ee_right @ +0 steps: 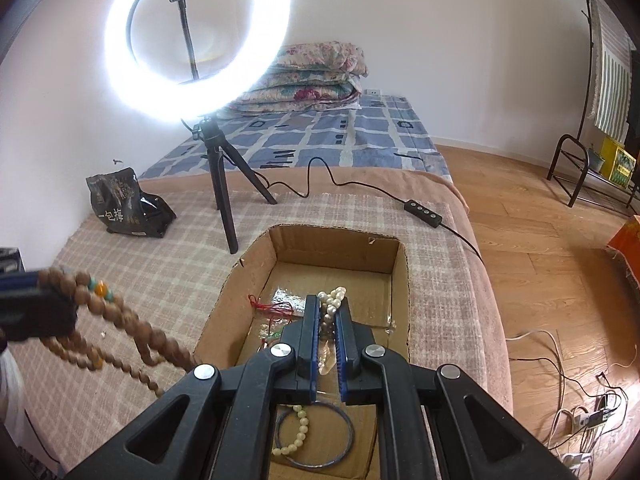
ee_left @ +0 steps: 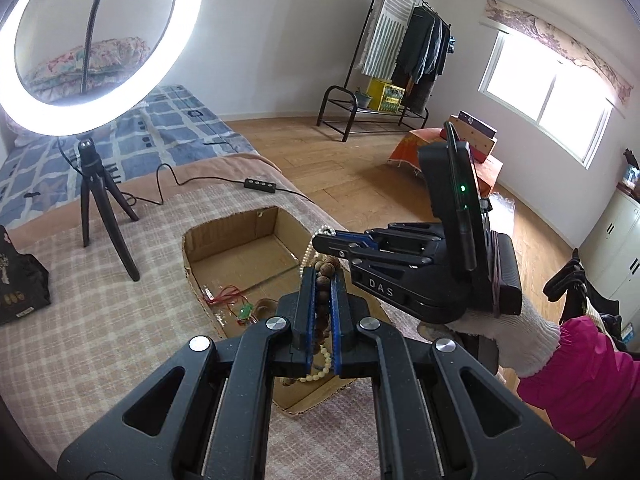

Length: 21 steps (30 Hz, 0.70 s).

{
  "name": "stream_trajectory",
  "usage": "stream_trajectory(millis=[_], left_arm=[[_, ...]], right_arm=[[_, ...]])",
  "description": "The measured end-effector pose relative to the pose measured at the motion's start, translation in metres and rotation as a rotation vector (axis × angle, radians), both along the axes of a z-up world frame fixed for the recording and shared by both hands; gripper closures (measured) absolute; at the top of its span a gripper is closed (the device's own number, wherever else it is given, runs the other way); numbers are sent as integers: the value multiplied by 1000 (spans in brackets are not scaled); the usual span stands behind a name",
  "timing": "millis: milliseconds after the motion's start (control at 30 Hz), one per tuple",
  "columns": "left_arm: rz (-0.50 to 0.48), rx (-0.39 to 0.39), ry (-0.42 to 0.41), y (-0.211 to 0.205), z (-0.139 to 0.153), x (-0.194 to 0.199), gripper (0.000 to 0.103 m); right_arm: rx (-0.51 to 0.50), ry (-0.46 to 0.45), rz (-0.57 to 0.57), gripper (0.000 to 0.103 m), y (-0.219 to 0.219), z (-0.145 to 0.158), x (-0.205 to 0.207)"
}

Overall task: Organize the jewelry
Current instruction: 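Carry the bead strand and pearl strand over the box, then open both tools to drop the strands into the box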

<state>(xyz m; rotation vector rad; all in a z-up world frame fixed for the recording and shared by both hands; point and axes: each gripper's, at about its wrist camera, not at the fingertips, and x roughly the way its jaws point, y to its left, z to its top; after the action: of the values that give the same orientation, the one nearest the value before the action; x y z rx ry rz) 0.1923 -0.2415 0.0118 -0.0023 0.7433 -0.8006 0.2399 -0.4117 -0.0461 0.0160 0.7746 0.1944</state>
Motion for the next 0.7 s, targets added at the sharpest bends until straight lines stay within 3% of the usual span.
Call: stream_trajectory(millis=[433,467,533,700], left_arm=[[-36,80,68,-11,-36,7,99],[-34,82,69,-10,-37,7,98],[-29,81,71,-8,-38,7,98],[-13,91,74,0,-40,6,98]], right_arm=[[31,49,-3,97,-5,-21,28],[32,50,-11,95,-6,-22,29],[52,45,-26,75,-10,-22,31],[70,41,-49,75,-17,-22,28]])
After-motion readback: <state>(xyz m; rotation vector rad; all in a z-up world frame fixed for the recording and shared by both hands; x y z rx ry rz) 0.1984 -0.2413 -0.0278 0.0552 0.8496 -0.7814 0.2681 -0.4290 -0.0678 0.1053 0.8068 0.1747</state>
